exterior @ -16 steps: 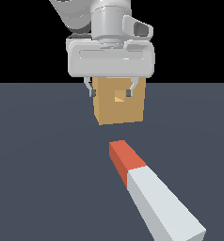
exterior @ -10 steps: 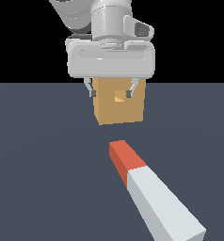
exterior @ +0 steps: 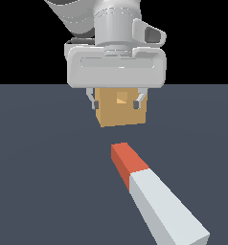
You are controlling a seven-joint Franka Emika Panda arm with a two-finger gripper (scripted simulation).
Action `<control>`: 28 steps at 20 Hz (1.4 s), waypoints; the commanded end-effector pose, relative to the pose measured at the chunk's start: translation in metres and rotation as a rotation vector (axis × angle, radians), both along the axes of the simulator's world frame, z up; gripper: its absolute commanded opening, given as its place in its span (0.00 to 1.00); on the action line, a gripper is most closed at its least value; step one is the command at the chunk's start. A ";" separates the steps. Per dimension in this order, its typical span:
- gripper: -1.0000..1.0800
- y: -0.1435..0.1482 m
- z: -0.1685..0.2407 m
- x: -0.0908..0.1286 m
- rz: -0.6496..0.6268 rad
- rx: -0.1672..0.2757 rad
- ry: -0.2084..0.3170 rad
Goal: Insert the peg into the horizontal hole in a box.
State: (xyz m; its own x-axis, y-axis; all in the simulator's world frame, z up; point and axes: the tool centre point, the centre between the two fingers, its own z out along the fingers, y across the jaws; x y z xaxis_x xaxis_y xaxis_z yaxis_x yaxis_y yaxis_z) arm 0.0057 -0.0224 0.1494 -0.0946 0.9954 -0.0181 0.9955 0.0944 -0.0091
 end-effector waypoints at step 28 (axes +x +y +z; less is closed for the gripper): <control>0.96 -0.137 -0.078 0.059 0.229 0.020 -0.005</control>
